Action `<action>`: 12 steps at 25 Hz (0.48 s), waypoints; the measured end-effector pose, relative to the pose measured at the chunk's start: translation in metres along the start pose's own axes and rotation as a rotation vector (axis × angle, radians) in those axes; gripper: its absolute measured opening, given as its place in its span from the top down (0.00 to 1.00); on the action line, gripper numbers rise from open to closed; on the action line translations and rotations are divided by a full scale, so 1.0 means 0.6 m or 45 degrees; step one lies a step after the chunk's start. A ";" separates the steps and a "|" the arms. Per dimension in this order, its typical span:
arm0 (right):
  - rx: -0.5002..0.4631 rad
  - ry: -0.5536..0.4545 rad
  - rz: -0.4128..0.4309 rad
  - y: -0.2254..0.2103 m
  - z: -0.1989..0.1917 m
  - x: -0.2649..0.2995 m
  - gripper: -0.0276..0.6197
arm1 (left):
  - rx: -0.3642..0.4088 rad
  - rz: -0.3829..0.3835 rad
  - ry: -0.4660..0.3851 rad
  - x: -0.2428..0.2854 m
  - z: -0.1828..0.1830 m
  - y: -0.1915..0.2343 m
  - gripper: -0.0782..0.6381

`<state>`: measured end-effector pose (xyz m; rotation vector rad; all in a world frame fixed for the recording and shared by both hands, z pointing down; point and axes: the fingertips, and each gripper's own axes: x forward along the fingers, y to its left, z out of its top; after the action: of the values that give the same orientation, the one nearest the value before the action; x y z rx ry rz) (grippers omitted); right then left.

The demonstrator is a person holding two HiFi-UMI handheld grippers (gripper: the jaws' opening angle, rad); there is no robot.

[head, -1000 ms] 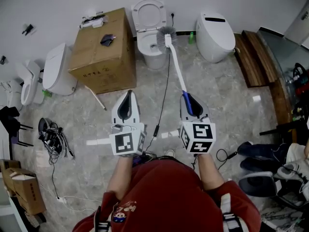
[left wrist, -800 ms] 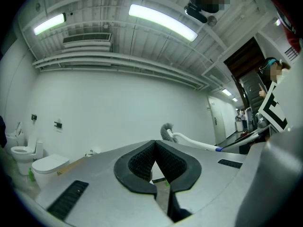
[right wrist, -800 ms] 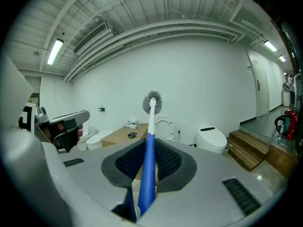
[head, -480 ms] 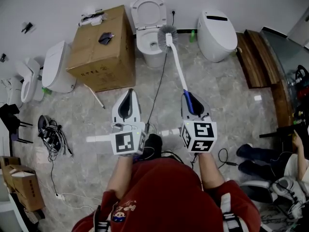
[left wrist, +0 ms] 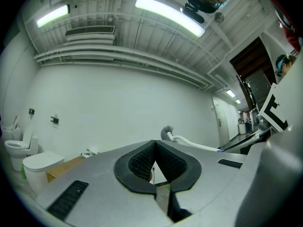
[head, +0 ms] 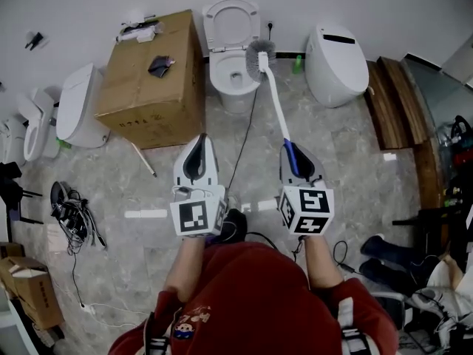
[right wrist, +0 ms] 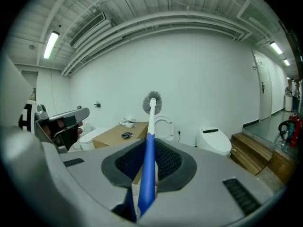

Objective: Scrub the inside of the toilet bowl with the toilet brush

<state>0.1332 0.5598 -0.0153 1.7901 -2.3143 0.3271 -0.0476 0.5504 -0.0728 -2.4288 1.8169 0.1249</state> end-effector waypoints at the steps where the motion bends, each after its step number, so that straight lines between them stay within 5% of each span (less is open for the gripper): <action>1: -0.001 0.006 -0.002 0.003 0.007 0.022 0.86 | 0.001 0.000 0.002 0.018 -0.003 0.014 0.87; 12: -0.011 0.023 -0.037 0.038 0.090 0.238 0.86 | -0.039 -0.010 0.024 0.203 -0.027 0.163 0.87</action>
<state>0.0747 0.4173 -0.0269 1.8073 -2.2722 0.3271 -0.1069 0.4053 -0.0759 -2.4655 1.8266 0.1298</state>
